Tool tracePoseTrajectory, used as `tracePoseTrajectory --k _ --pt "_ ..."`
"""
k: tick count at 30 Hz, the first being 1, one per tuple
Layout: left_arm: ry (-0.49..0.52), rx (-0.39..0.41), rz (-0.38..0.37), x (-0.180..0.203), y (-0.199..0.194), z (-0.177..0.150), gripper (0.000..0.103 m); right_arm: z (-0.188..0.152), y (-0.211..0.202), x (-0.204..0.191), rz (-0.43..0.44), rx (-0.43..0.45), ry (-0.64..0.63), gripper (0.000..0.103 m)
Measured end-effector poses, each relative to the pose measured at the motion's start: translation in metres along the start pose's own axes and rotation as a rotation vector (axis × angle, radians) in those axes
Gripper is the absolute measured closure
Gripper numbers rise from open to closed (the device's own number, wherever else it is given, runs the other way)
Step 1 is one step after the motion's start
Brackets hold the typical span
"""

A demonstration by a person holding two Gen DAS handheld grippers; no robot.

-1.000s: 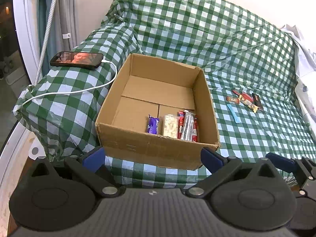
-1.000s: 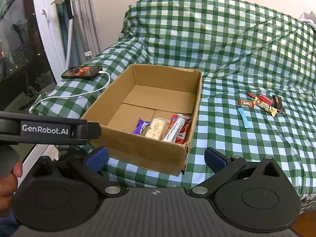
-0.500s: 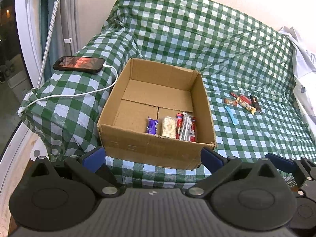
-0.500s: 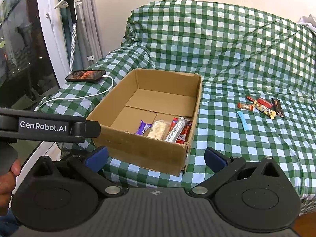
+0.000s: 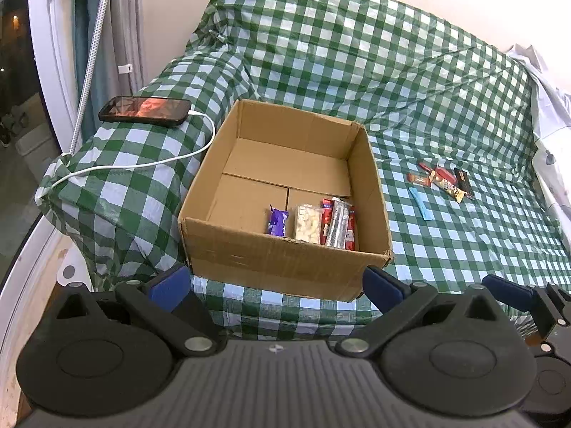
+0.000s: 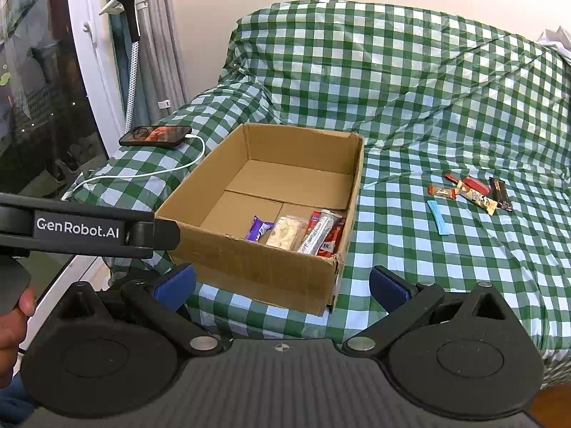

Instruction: Organize snacks

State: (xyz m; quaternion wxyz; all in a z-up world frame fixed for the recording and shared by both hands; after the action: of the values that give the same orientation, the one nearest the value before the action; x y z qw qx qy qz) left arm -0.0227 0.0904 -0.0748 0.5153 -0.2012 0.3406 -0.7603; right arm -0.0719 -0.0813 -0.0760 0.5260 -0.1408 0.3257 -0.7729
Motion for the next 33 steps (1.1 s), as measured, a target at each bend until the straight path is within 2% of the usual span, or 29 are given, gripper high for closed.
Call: tracePoseTrajectory --k 33 --pt "-0.009 -0.102 0.0 0.004 0.023 -0.011 0.0 -0.008 0.021 0.006 -0.001 -0.088 0.011 0.001"
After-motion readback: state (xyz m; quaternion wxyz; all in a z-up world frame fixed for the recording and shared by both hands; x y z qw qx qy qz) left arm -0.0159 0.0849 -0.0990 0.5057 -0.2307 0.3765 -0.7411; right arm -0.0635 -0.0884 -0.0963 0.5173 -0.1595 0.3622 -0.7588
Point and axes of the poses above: each gripper's, at about its wrist camera, not at the fingertips, and y roughly the way its jaws point, x to its right, z to its top, the point moved 9 cm from there along y, roughly the way its jaws point, and after that the axes turned 11 degrees about y, right-handed, at the moved point
